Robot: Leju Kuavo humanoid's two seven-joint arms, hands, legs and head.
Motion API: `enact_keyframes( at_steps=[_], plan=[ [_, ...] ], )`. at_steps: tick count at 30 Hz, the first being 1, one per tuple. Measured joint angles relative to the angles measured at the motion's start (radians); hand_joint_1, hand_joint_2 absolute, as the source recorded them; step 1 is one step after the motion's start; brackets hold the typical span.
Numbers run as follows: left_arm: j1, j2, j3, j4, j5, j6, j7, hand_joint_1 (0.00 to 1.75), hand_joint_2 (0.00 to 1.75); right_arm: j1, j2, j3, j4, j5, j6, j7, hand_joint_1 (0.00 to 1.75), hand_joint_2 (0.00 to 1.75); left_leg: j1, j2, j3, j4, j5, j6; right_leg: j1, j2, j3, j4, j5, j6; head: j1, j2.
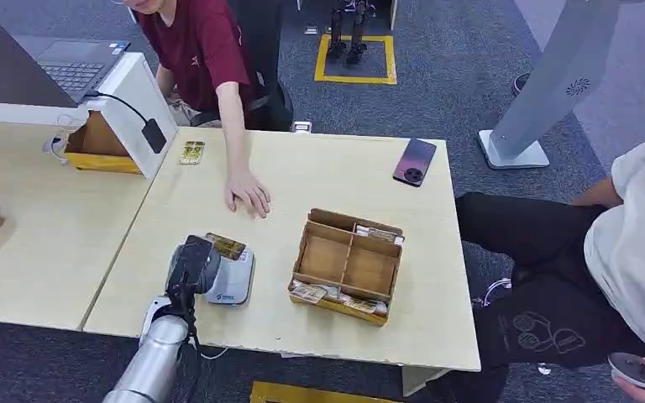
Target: Pass the card to the sensor for recognition and then transmit it.
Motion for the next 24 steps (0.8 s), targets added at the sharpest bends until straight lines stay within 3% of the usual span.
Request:
enact_keyframes(
  at_steps=[24],
  plan=[
    [0.082, 0.002, 0.016, -0.064, -0.021, -0.029, 0.005, 1.75, 1.75, 0.0, 0.008, -0.009, -0.008, 0.011, -0.001, 0.0, 0.0, 1.75, 0.0, 0.0, 0.0, 0.0, 0.0, 0.0, 0.0, 0.0, 0.0, 0.0, 0.0, 0.0, 0.0, 0.0]
  ],
)
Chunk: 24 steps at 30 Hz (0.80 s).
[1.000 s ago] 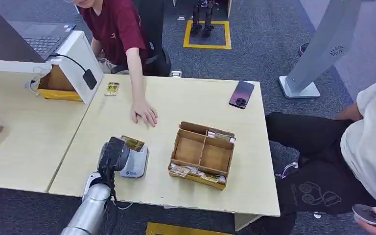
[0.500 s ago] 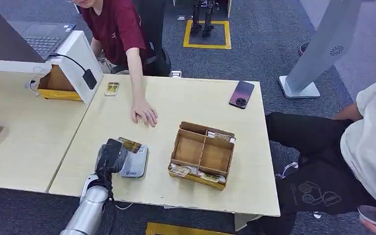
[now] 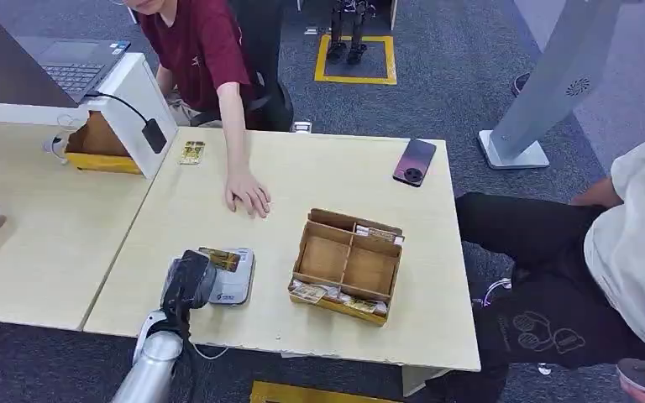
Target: Pass the card to the sensor for recognition and then transmit it.
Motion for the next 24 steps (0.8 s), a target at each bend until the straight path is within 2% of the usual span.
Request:
enact_keyframes(
  at_steps=[20, 24],
  plan=[
    [0.007, 0.0, 0.024, -0.001, -0.028, 0.01, 0.01, 1.75, 1.75, 0.0, 0.008, -0.007, -0.003, 0.01, -0.004, 0.002, 0.0, 1.75, 0.0, 0.0, 0.0, 0.0, 0.0, 0.0, 0.0, 0.0, 0.0, 0.0, 0.0, 0.0, 0.0, 0.0],
    [0.006, 0.0, 0.024, -0.001, -0.064, 0.019, 0.013, 1.75, 1.75, 0.0, 0.008, -0.013, -0.003, 0.017, -0.003, 0.0, 0.0, 1.75, 0.0, 0.0, 0.0, 0.0, 0.0, 0.0, 0.0, 0.0, 0.0, 0.0, 0.0, 0.0, 0.0, 0.0]
  ],
)
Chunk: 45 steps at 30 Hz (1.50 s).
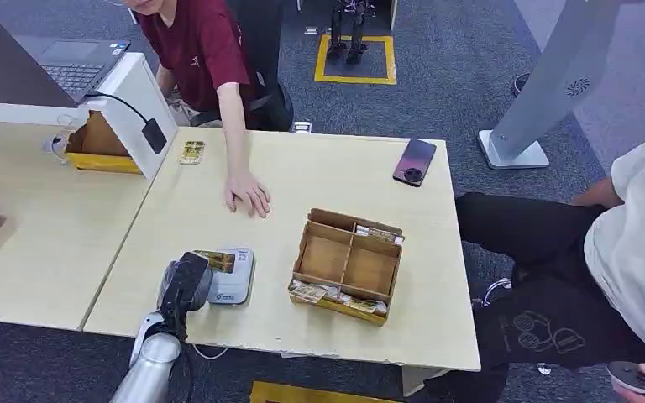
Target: Pass the card to the sensor for recognition and then transmit it.
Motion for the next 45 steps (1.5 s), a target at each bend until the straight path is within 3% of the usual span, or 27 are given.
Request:
enact_keyframes(
  at_steps=[11, 20, 31, 45],
  plan=[
    [-0.004, -0.002, 0.0, 0.023, -0.076, 0.076, 0.011, 1.75, 1.75, -0.001, 0.001, -0.005, -0.003, 0.009, 0.001, 0.002, 0.0, 1.75, 0.0, 0.0, 0.0, 0.0, 0.0, 0.0, 0.0, 0.0, 0.0, 0.0, 0.0, 0.0, 0.0, 0.0],
    [-0.029, -0.014, 0.0, 0.107, -0.128, 0.152, 0.017, 1.75, 1.75, -0.006, 0.004, -0.005, -0.005, 0.023, 0.002, 0.003, 0.0, 1.75, 0.0, 0.0, 0.0, 0.0, 0.0, 0.0, 0.0, 0.0, 0.001, 0.0, 0.0, 0.0, 0.0, 0.0],
    [-0.07, -0.033, 0.001, 0.203, -0.137, 0.164, 0.008, 1.75, 1.75, -0.016, 0.008, -0.005, -0.005, 0.037, 0.004, 0.007, 0.0, 1.75, -0.001, -0.003, 0.002, 0.0, 0.001, 0.001, 0.0, -0.004, 0.004, 0.0, 0.0, 0.0, 0.0, 0.0],
    [-0.088, -0.043, 0.002, 0.241, -0.139, 0.163, 0.005, 1.75, 1.75, -0.017, 0.008, -0.005, -0.005, 0.037, 0.003, 0.004, 0.0, 1.75, -0.002, -0.004, 0.004, 0.0, 0.002, 0.003, -0.002, -0.005, 0.006, 0.0, 0.0, 0.001, 0.0, 0.0]
  ],
)
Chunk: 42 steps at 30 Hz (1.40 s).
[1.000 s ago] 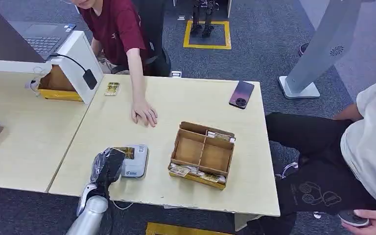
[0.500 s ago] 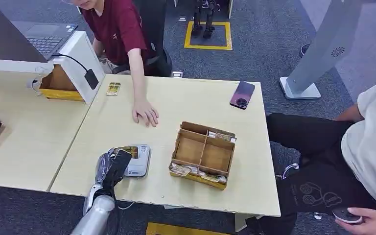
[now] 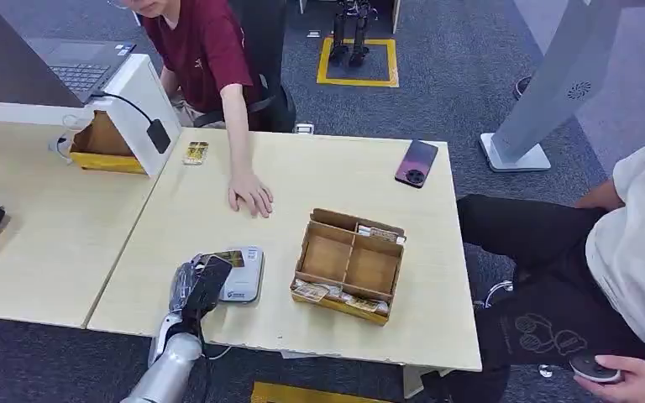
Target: Pass the card to the sensor for recognition and then transmit it.
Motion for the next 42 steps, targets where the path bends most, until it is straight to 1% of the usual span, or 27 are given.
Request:
enact_keyframes(
  at_steps=[7, 9, 12, 15, 26, 31, 35, 39, 42],
  plan=[
    [-0.004, 0.0, 0.001, 0.006, 0.002, -0.006, -0.001, 1.75, 1.75, 0.0, 0.0, 0.0, 0.0, 0.0, 0.0, -0.001, 0.0, 1.75, 0.0, 0.0, 0.0, 0.0, 0.0, 0.001, 0.0, 0.0, 0.0, 0.0, 0.0, 0.0, 0.0, 0.0],
    [-0.004, -0.001, 0.005, 0.008, 0.018, -0.014, -0.015, 1.75, 1.75, 0.0, 0.0, 0.0, 0.0, 0.003, 0.0, -0.001, 0.0, 1.75, -0.001, 0.0, 0.0, 0.0, 0.0, 0.001, 0.0, 0.0, 0.0, 0.0, 0.0, 0.001, 0.0, 0.0],
    [-0.004, -0.003, 0.019, 0.008, 0.07, -0.046, -0.054, 1.75, 1.75, 0.0, 0.0, -0.001, 0.0, 0.003, -0.001, -0.002, 0.0, 1.75, -0.001, 0.0, 0.0, 0.0, 0.0, 0.001, -0.001, 0.0, 0.0, 0.0, 0.0, 0.001, 0.0, 0.0],
    [-0.004, -0.009, 0.035, 0.001, 0.127, -0.105, -0.082, 1.75, 1.75, 0.0, 0.0, -0.003, 0.0, 0.003, -0.001, -0.006, 0.0, 1.75, -0.001, 0.0, 0.0, 0.0, 0.001, 0.001, -0.001, 0.0, 0.0, 0.0, 0.0, 0.001, 0.0, 0.0],
    [0.007, -0.01, 0.048, -0.04, 0.175, -0.161, -0.083, 1.75, 1.75, 0.001, 0.0, -0.011, 0.0, 0.007, -0.004, -0.012, 0.0, 1.75, -0.001, 0.0, 0.0, 0.0, 0.001, 0.001, -0.001, 0.0, 0.0, 0.0, 0.0, 0.001, 0.0, 0.0],
    [0.007, -0.008, 0.048, -0.053, 0.213, -0.214, -0.085, 1.75, 1.75, 0.0, 0.0, -0.019, 0.0, 0.016, -0.003, -0.012, 0.0, 1.75, -0.001, 0.0, 0.0, 0.0, 0.001, 0.001, -0.001, 0.0, 0.0, 0.0, 0.0, 0.001, 0.0, 0.0],
    [0.007, -0.004, 0.048, -0.077, 0.256, -0.272, -0.087, 1.75, 1.75, 0.0, 0.0, -0.024, 0.0, 0.018, -0.002, -0.012, 0.0, 1.75, -0.001, 0.0, 0.0, 0.0, 0.001, 0.001, -0.001, 0.0, 0.0, 0.0, 0.0, 0.001, 0.0, 0.0],
    [0.008, 0.009, 0.048, -0.101, 0.294, -0.345, -0.087, 1.75, 1.75, 0.0, 0.0, -0.028, 0.0, 0.018, -0.001, -0.012, 0.0, 1.75, -0.001, 0.0, -0.001, 0.0, 0.001, 0.001, -0.001, 0.0, -0.001, 0.0, 0.0, 0.001, 0.0, 0.0],
    [0.011, 0.022, 0.048, -0.114, 0.299, -0.378, -0.08, 1.75, 1.75, 0.001, 0.0, -0.031, 0.0, 0.019, 0.0, -0.012, 0.0, 1.75, -0.001, 0.0, -0.001, 0.0, 0.001, 0.001, -0.001, 0.0, -0.001, 0.0, 0.0, 0.001, 0.0, 0.0]
  ],
)
